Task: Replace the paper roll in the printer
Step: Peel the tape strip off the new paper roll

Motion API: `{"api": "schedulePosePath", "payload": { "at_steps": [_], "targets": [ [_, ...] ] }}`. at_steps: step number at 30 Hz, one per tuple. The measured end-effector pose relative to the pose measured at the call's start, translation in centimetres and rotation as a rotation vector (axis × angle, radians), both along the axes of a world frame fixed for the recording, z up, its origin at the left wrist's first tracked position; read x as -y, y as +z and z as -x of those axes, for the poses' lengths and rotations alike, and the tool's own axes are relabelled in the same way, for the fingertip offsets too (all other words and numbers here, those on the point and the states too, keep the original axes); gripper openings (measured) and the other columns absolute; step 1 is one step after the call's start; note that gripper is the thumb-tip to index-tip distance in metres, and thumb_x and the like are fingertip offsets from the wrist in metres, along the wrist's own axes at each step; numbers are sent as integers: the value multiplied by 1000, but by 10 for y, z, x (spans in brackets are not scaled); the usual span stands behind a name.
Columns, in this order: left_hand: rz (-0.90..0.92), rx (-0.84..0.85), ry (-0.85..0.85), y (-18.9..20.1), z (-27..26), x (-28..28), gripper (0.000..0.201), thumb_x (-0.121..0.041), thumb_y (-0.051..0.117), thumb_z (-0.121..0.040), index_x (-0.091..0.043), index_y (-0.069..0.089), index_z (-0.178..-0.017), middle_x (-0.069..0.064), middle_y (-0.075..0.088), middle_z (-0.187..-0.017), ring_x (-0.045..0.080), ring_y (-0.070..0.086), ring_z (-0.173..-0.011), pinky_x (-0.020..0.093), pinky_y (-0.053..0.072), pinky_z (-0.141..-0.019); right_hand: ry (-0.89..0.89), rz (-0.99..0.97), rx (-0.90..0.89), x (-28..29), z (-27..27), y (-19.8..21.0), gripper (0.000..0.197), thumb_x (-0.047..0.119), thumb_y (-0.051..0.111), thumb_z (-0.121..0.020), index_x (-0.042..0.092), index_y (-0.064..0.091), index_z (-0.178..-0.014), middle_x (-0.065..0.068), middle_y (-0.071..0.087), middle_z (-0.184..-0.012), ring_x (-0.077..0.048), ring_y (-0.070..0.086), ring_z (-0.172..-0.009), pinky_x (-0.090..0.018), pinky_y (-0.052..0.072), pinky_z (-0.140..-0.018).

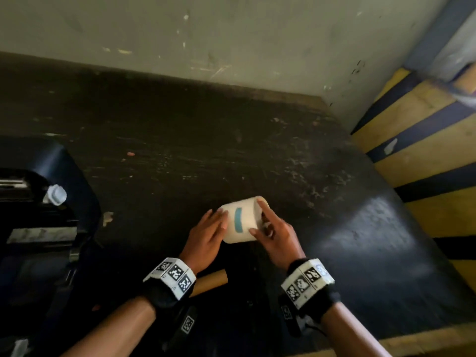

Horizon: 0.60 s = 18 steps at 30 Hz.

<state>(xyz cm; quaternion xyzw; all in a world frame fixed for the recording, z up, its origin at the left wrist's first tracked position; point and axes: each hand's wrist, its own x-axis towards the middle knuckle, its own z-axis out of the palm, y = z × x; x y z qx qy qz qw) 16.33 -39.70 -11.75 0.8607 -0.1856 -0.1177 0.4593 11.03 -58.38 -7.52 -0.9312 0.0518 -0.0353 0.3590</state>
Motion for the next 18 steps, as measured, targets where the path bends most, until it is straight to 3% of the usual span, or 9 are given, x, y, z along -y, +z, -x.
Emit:
{"api": "schedulePosePath", "payload": {
  "at_steps": [3, 5, 7, 10, 13, 16, 18],
  "targets": [
    [-273, 323, -186, 8, -6, 19, 68, -51, 6, -82, -27, 34, -139, -7, 27, -152, 13, 13, -142, 38, 15, -113, -147, -382, -15, 26, 16, -13, 67, 12, 67, -84, 39, 34, -135, -8, 66, -115, -16, 66, -96, -37, 57, -79],
    [-340, 427, -250, 15, -6, 32, 68, -47, 7, -81, -24, 38, -137, -5, 30, -151, 15, 15, -142, 39, 16, -112, -209, -584, -71, 33, 27, -20, 64, 3, 63, -85, 28, 36, -138, -6, 68, -110, -15, 68, -89, -35, 59, -66],
    [-373, 478, -268, 18, -4, 37, 62, -44, 12, -85, -22, 41, -135, -2, 34, -149, 16, 18, -141, 38, 17, -112, -227, -661, -88, 32, 33, -26, 63, 2, 62, -86, 23, 35, -139, -2, 69, -105, -16, 70, -87, -33, 59, -63],
    [-312, 504, -237, 22, -5, 23, 43, -34, 41, -90, -19, 49, -130, 2, 45, -141, 18, 31, -135, 33, 20, -110, -189, -681, -111, 24, 29, -26, 62, 4, 62, -86, 24, 35, -139, 0, 68, -105, -17, 69, -90, -35, 60, -68],
    [-236, 525, -194, 25, -7, -6, 44, -27, 61, -83, -17, 55, -125, 6, 54, -130, 9, 32, -122, 25, 23, -102, -111, -655, -177, 10, 18, -24, 61, 7, 63, -86, 27, 37, -137, -3, 66, -113, -19, 67, -96, -37, 60, -72],
    [-266, 507, -171, 21, -13, -39, 47, -29, 66, -81, -20, 55, -125, 3, 54, -126, 9, 33, -118, 28, 25, -98, -28, -584, -191, -12, 7, -27, 64, 12, 64, -86, 31, 34, -139, -6, 62, -122, -17, 66, -101, -37, 60, -74],
    [-300, 546, -163, 15, -16, -58, 46, -32, 67, -79, -21, 57, -122, 4, 56, -123, 9, 35, -118, 32, 30, -98, 19, -476, -191, -29, 1, -26, 65, 18, 65, -86, 30, 33, -141, -5, 59, -127, -13, 62, -106, -35, 57, -84]
  ]
}}
